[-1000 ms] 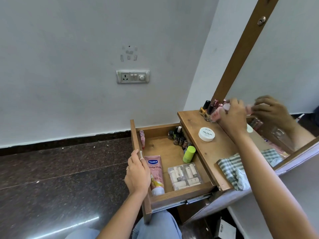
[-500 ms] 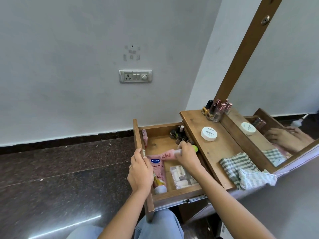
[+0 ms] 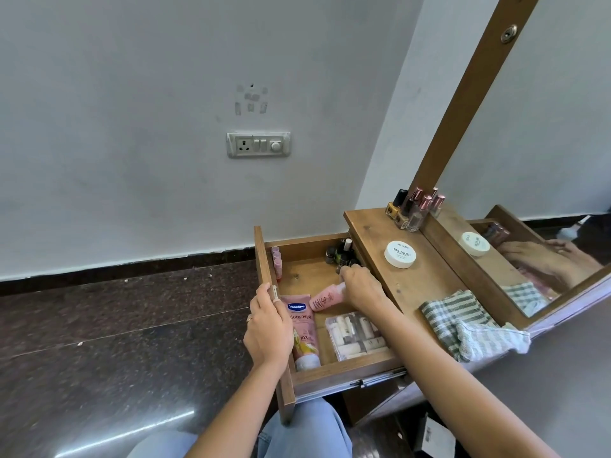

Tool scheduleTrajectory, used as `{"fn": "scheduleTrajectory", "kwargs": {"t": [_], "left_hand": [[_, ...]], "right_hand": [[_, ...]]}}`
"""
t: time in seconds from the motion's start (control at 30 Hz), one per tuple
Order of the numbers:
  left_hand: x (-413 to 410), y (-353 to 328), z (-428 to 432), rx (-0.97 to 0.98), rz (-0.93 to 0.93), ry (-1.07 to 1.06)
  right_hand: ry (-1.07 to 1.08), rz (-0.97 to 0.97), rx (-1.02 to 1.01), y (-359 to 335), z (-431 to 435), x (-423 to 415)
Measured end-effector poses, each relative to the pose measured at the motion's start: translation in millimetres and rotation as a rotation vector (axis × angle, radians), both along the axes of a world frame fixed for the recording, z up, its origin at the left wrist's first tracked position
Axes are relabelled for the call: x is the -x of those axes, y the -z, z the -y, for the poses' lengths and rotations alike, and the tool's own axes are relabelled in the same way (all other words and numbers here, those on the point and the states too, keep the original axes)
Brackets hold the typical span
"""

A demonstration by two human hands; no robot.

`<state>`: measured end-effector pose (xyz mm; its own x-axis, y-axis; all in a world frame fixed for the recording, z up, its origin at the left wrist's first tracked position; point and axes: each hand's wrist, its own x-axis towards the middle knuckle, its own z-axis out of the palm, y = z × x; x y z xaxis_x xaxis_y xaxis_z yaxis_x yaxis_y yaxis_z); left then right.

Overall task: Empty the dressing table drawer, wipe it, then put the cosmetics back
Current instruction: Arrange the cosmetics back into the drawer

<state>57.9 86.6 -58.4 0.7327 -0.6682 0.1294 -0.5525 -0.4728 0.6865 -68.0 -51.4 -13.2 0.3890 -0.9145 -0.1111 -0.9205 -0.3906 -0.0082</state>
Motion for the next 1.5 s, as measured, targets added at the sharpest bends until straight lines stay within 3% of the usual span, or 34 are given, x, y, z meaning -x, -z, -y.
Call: {"fn": "scheduleTrajectory", "kwargs": {"t": [0.13, 0.33, 0.63, 1.0, 1.5], "left_hand": [[0, -1, 0, 0.005, -0.006, -0.001], [1, 1, 1, -0.003, -0.004, -0.008], [1, -1, 1, -0.002, -0.007, -0.008], [0, 0, 1, -0.003, -0.010, -0.011], [0, -1, 1, 0.004, -0.017, -0.006]], "right_hand": [[0.087, 0.062, -0.009, -4, -9, -3], [0.030, 0.012, -0.041, 12, -32, -6], [0.133, -0.211, -0.093, 22, -25, -12], [0.022, -0.292, -0.023, 37, -17, -17], [-0.126, -0.098, -0.069, 47, -4, -28]]}}
